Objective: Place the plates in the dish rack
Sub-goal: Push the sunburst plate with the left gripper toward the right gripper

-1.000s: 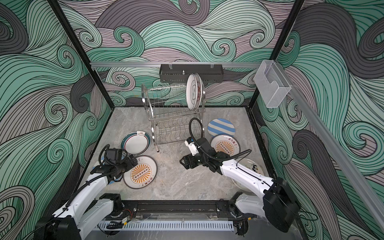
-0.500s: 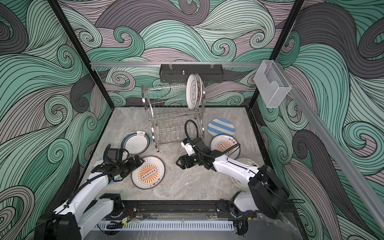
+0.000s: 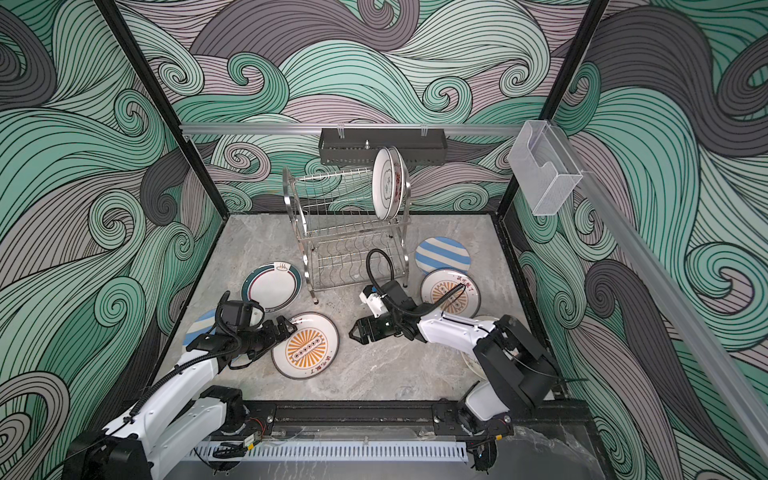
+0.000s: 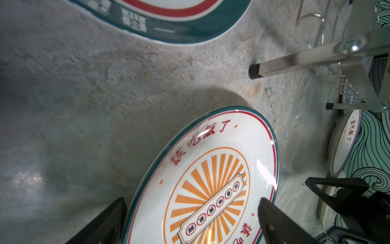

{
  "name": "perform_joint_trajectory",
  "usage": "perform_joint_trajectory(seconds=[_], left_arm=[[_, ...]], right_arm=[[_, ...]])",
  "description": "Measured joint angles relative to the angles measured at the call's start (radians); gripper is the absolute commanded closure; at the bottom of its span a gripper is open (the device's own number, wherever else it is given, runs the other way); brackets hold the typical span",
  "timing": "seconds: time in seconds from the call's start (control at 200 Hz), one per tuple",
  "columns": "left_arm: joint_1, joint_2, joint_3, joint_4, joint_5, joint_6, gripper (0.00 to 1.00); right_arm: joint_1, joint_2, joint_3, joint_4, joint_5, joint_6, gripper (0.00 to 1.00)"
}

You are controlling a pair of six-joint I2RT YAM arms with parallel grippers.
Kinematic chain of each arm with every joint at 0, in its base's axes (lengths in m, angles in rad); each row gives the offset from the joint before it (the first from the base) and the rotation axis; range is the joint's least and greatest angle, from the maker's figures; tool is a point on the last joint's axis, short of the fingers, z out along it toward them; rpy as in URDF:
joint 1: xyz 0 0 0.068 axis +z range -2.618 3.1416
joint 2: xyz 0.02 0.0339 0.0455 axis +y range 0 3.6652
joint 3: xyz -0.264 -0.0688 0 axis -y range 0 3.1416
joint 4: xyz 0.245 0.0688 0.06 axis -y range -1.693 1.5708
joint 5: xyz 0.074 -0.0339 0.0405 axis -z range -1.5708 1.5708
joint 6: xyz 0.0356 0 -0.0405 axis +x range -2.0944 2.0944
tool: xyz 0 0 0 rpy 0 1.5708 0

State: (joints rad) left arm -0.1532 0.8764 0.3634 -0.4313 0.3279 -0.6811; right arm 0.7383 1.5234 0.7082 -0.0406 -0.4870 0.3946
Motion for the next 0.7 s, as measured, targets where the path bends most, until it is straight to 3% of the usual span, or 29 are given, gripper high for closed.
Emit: perform_joint_trajectory(seconds=[0.285,0.701], left_arm=[[-0.088,-0.006,-0.009,0.039,0.002,-0.020,0.01],[-0.219,0.098,-0.006,0.115,0.002,-0.006,0.01]], right_arm=[[0.014,0.074,0.006,0.027,-0.036,0.004,0.16],[0.015,0.131,0.021,0.094,-0.045,0.037,0.23]])
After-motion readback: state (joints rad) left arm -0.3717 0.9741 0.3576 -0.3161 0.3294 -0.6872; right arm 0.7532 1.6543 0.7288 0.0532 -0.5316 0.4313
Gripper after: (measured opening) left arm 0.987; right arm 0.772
